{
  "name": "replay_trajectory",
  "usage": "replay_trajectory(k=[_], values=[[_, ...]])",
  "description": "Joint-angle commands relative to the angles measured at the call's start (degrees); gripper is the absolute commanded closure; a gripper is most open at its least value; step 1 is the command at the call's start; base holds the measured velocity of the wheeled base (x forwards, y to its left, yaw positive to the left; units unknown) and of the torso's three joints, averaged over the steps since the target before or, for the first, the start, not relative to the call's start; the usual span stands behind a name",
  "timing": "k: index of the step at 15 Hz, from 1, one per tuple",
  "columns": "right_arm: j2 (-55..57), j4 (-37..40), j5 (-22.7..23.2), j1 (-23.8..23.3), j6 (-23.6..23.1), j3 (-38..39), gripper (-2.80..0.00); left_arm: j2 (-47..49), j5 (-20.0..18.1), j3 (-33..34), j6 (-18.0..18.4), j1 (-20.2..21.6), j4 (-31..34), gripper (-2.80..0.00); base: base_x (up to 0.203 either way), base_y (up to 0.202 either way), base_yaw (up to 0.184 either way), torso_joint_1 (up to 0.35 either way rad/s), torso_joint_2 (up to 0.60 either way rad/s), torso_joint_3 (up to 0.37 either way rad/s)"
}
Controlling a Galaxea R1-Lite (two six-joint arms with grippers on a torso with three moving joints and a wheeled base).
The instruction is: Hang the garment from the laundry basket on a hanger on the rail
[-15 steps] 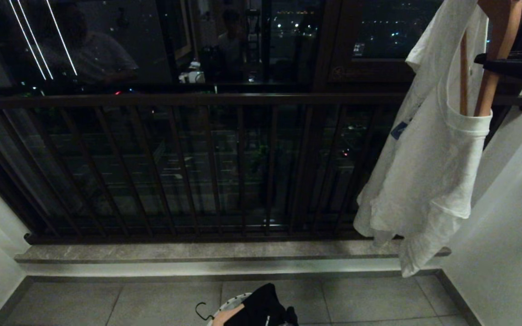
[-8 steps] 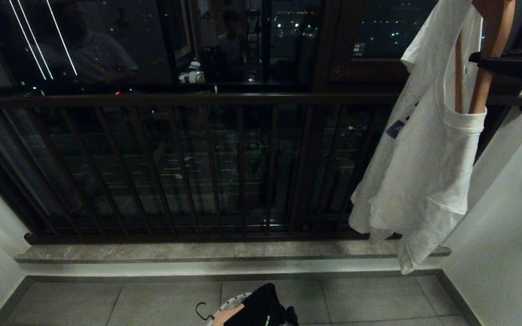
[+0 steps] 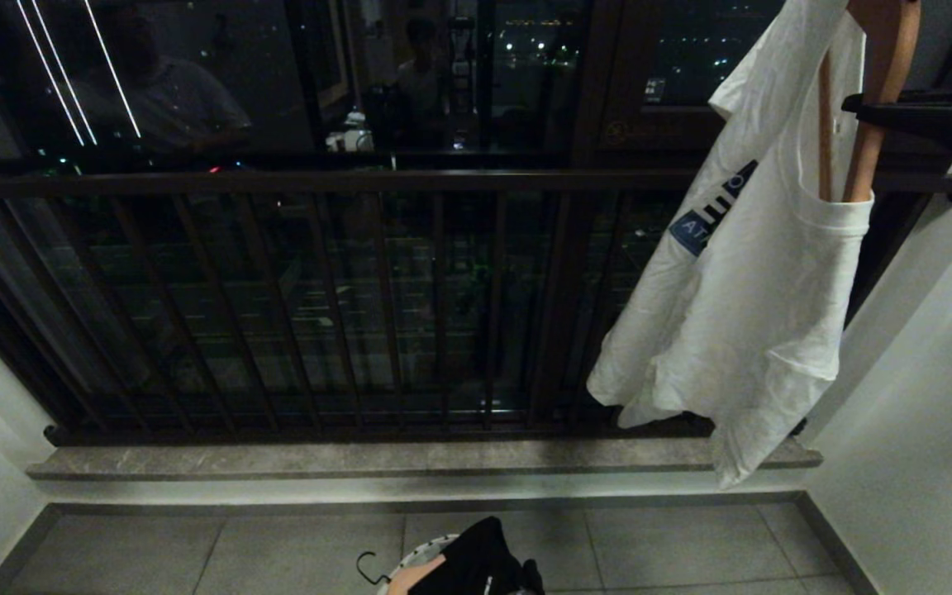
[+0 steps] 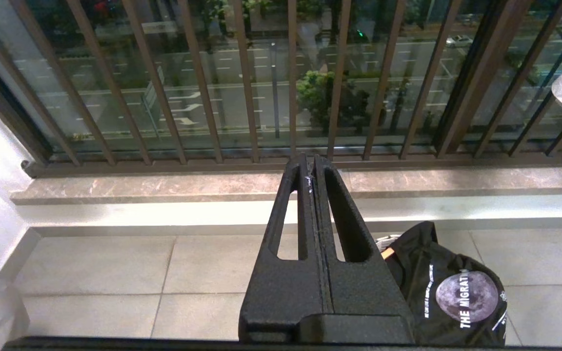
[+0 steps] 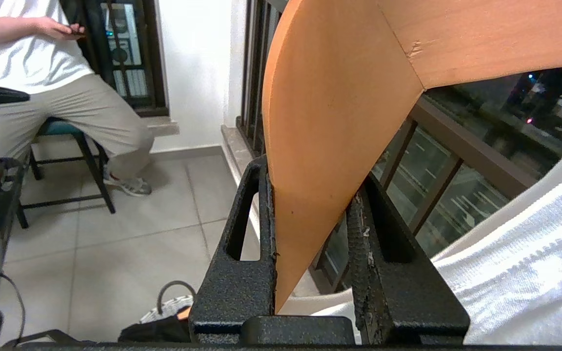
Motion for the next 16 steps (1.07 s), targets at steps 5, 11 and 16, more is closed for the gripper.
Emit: replay_trajectory(k=[5, 11, 16], values=[[3.57, -0.11, 0.48, -0.03, 0.19, -3.97, 0.0, 0.0, 0.0, 0.09, 0.02, 0.0, -0.04, 0.0, 0.0, 0.0, 0.0, 0.0, 0.0, 0.0], [5.89, -0.14, 0.44, 1.19, 1.42, -6.58, 0.0, 0.0, 0.0, 0.09, 0.02, 0.0, -0.04, 0.0, 0.0, 0.0, 0.0, 0.0, 0.0, 0.0], [7.17, -0.37, 0.09, 1.46, 2.35, -7.24, 0.0, 0.0, 0.0, 0.09, 0.02, 0.0, -0.04, 0.0, 0.0, 0.0, 0.0, 0.0, 0.0, 0.0]])
